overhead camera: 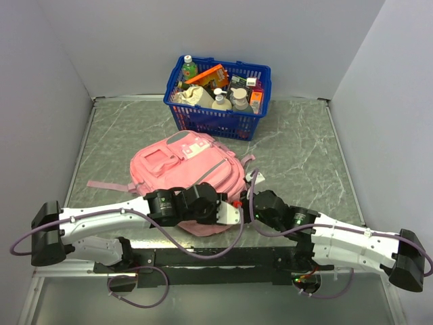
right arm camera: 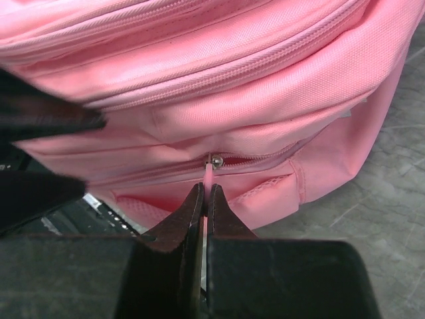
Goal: Pack the student bag
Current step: Zip the student bag at the center of the board.
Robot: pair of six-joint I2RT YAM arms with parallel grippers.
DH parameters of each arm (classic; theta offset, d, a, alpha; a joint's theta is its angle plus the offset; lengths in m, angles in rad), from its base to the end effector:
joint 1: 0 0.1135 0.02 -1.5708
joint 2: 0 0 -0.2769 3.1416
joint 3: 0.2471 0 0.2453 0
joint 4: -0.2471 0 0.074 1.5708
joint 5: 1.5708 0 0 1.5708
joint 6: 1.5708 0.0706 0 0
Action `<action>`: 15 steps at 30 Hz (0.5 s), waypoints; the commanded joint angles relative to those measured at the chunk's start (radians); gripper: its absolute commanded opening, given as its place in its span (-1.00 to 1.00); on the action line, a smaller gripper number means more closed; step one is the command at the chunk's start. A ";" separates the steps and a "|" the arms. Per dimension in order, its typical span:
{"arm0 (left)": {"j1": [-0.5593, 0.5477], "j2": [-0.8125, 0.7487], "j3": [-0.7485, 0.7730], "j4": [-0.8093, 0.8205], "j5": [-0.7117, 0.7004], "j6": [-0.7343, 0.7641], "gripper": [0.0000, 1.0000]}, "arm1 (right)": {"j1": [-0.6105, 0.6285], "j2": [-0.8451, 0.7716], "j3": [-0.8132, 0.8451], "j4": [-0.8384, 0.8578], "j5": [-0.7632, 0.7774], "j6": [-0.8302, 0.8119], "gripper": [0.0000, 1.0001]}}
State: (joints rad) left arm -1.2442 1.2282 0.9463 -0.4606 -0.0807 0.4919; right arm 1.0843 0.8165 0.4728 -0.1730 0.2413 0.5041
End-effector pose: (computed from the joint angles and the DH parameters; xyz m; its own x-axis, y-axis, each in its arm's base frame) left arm 0.0947 -0.2620 0.2682 0.2457 0.7421 -0.6237 0.9178 0.0290 0.3960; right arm 0.1077 0.1676 0.2212 -0.5699 -0.0744 -0.8183 -0.5550 0.7693 0.3166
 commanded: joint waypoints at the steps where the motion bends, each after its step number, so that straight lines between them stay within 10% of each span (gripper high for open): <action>1: 0.006 0.000 0.031 0.188 -0.122 -0.058 -0.01 | 0.026 -0.054 0.012 0.133 -0.017 0.027 -1.00; 15: 0.031 -0.018 -0.078 0.218 -0.177 -0.061 -0.03 | 0.035 -0.054 -0.010 0.161 -0.040 0.039 -1.00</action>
State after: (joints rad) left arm -1.2320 1.2236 0.8898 -0.2749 -0.2226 0.4465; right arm 1.1038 0.7856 0.4519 -0.1585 0.2226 0.5163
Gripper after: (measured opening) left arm 0.475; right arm 0.024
